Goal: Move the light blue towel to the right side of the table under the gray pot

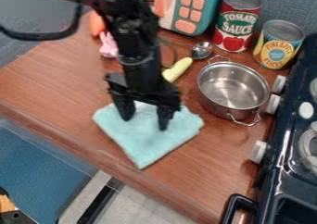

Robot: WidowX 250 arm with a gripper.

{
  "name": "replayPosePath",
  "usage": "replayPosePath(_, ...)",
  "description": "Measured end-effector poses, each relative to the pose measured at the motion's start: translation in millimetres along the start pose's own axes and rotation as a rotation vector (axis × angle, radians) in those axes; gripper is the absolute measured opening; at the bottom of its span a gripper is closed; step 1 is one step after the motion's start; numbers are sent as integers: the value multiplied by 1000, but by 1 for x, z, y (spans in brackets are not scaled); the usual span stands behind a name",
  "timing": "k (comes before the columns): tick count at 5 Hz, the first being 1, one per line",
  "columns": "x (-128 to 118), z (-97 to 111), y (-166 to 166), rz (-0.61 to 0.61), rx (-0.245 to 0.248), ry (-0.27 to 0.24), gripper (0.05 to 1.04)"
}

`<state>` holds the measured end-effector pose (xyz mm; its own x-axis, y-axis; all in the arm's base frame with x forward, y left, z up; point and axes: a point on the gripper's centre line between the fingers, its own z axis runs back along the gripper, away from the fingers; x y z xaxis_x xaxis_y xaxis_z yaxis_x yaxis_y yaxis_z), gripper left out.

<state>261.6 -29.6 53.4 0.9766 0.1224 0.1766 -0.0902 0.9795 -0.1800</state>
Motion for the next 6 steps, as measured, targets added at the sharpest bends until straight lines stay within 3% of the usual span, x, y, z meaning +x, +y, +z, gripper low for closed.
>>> replayPosePath(1, 1, -7, -22, -73, 23, 4, 1001)
replayPosePath(3, -7, -9, -61, -168, -30, 28, 999)
replayPosePath(5, -11, 11, -73, -175, -66, 4, 998)
replayPosePath(6, -9, 34, -76, -163, -77, -29, 998)
